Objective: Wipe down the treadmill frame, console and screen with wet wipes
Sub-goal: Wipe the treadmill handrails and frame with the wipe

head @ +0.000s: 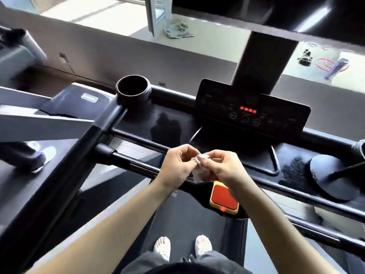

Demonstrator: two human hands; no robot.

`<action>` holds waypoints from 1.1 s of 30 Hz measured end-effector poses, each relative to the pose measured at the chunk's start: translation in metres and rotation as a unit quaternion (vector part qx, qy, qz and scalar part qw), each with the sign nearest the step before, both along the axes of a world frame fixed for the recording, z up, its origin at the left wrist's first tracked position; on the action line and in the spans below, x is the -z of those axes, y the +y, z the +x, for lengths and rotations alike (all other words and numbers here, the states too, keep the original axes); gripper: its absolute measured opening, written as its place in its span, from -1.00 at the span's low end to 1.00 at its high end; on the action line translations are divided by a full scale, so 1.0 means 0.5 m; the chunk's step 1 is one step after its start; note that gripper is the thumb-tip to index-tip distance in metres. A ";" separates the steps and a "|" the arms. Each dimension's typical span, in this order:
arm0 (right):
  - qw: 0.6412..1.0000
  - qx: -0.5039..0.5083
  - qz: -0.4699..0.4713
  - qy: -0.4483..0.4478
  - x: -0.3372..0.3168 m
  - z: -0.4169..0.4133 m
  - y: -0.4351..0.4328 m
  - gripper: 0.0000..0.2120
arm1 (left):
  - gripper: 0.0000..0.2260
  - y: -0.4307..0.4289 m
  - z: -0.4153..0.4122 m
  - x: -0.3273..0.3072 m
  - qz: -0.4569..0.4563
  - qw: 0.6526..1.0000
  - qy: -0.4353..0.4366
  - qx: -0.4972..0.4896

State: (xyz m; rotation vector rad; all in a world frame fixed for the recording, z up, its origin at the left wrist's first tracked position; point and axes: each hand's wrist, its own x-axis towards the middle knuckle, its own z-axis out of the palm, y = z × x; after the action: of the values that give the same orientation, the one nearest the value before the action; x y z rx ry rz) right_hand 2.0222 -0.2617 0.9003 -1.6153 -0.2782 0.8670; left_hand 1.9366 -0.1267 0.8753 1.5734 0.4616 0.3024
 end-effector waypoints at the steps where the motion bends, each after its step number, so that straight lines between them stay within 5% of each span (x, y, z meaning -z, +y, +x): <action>1: 1.000 -0.008 -0.013 -0.023 0.006 0.010 -0.006 -0.85 | -0.93 -0.005 -0.002 0.000 0.014 1.000 0.009 -0.003; 6: 0.964 -0.091 -0.089 -0.232 0.049 0.059 -0.020 -0.88 | -0.96 0.007 -0.058 0.019 0.017 0.986 0.068 -0.150; 11: 0.850 -0.263 -0.095 -0.447 0.075 -0.003 -0.038 -0.83 | -0.77 -0.017 -0.142 0.067 0.029 0.939 0.159 -0.304; 16: 0.831 -0.262 -0.003 -0.490 0.091 -0.007 -0.085 -0.84 | -0.50 -0.058 -0.153 0.092 -0.077 0.912 0.217 -0.340; 23: 0.810 -0.307 0.002 -0.500 0.127 -0.009 -0.012 -0.80 | -0.71 -0.075 -0.116 0.093 -0.162 0.897 0.184 -0.369; 33: 0.770 -0.337 0.003 -0.541 0.125 0.000 -0.019 -0.81 | -0.63 -0.080 -0.118 0.100 -0.165 0.897 0.159 -0.378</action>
State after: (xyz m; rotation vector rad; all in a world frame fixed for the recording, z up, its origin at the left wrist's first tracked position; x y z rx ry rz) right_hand 2.0223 -0.2713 0.8380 -1.8751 -1.7579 0.3032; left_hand 1.8776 -0.1669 0.8252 1.0505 1.3180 0.5244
